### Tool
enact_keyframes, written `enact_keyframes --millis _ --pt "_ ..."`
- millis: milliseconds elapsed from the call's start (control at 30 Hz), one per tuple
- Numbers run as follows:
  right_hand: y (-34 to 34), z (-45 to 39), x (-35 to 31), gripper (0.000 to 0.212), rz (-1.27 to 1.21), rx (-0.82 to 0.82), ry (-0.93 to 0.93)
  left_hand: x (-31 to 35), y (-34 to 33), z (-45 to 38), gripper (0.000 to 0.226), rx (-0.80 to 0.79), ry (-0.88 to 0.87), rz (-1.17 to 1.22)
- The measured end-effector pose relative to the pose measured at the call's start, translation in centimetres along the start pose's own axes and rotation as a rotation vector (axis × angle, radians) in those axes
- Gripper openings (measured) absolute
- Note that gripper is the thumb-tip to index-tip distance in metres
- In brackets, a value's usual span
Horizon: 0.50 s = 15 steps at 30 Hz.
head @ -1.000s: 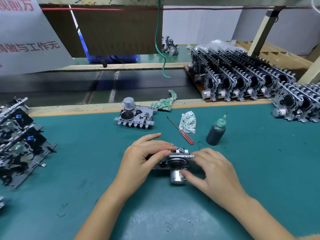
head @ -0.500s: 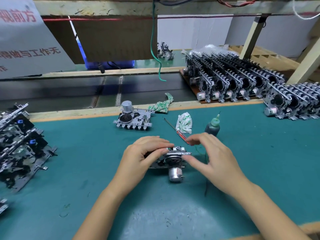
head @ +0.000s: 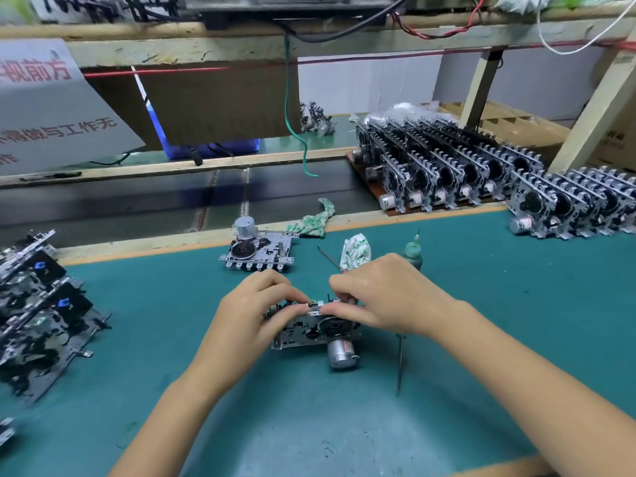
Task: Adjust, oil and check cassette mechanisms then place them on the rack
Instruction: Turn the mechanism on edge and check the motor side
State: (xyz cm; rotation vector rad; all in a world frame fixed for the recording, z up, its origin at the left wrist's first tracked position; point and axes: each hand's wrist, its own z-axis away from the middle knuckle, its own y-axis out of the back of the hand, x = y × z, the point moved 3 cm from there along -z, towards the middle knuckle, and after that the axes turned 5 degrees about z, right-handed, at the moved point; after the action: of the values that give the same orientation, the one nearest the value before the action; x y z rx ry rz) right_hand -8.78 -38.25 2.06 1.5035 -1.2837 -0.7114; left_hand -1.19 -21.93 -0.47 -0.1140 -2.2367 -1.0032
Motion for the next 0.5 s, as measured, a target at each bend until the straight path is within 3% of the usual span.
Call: enact_keyframes --millis 133,267,400,500 --pt "1.7 1.2 0.3 0.035 -0.062 0.078 0.003 1.8 0.5 -1.4 0.012 -0.017 -0.08 -0.01" --pt "7.2 3.1 3.1 0.034 -0.171 0.258 -0.096 6.7 1.0 -6.3 0.01 -0.093 -0.253 0.05" --pt "11.1 6.4 8.2 0.043 -0.288 0.315 -0.304 11.8 -1.6 -13.3 0.013 -0.243 -0.425 0.074" --pt "10.7 8.5 12.5 0.05 -0.281 0.321 -0.47 13.4 -5.7 -19.0 0.013 -0.435 -0.443 -0.01"
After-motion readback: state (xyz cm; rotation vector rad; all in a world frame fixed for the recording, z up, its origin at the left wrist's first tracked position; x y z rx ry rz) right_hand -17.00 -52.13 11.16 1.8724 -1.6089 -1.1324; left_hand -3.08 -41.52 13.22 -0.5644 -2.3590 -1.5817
